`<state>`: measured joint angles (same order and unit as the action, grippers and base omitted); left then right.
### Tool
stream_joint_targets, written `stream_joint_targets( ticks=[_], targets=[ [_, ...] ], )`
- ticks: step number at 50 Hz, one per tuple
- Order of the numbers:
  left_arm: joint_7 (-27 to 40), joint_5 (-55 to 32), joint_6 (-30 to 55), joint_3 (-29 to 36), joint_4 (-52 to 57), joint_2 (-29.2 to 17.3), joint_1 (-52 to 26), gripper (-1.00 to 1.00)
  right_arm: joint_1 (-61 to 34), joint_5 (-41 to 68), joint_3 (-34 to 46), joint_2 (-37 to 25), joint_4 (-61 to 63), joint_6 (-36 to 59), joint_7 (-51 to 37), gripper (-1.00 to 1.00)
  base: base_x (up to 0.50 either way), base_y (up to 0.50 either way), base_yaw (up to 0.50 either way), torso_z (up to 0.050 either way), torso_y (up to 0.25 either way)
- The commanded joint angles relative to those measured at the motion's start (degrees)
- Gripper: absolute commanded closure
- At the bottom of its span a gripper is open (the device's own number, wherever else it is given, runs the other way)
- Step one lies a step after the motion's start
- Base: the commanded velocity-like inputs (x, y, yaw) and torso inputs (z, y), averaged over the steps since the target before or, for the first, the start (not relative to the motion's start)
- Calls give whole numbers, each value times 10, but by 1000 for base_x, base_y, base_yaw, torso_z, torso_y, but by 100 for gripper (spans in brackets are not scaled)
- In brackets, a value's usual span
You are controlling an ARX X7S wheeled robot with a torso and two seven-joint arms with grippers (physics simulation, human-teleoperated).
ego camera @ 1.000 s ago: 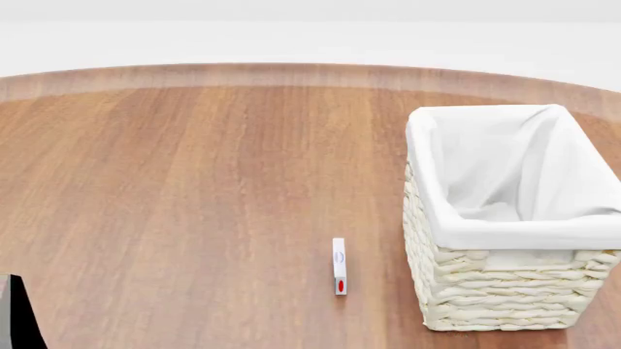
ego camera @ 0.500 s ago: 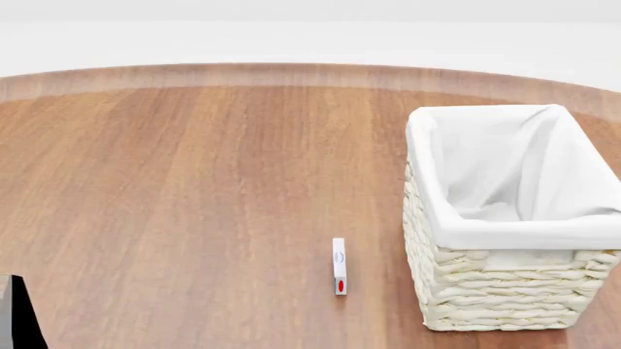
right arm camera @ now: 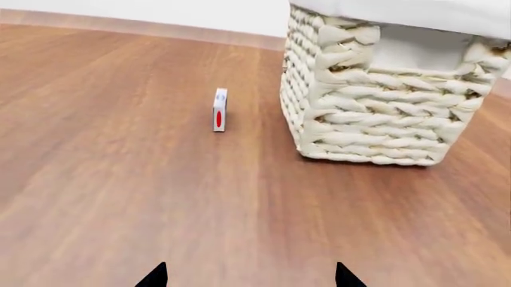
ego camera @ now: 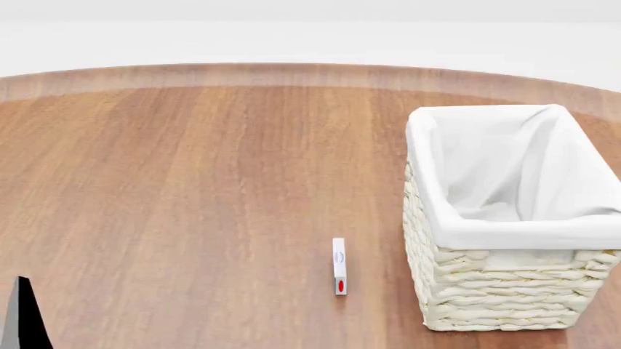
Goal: Pick up the tomato sauce, and put it in the basket.
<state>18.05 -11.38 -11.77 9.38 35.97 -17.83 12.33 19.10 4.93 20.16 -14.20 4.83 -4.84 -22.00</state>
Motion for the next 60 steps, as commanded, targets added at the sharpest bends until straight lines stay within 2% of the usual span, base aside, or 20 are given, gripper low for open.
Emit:
stream_joint_targets(
  ticks=[1,22,60],
  targets=[
    [3,0,-2,1,0,-3,1,-100,15,3,3,-4,7,1,-5,-100,0,0,0,0,0],
    [6,3,1,9,-5,-6,-2,-100,39,14,6,-8,-10,-6,-14,-100,0,0,0,0,0],
    [13,5,3,19,-13,-11,-9,-100,21,39,16,4,-93,-40,-3,-100,0,0,0,0,0]
  ],
)
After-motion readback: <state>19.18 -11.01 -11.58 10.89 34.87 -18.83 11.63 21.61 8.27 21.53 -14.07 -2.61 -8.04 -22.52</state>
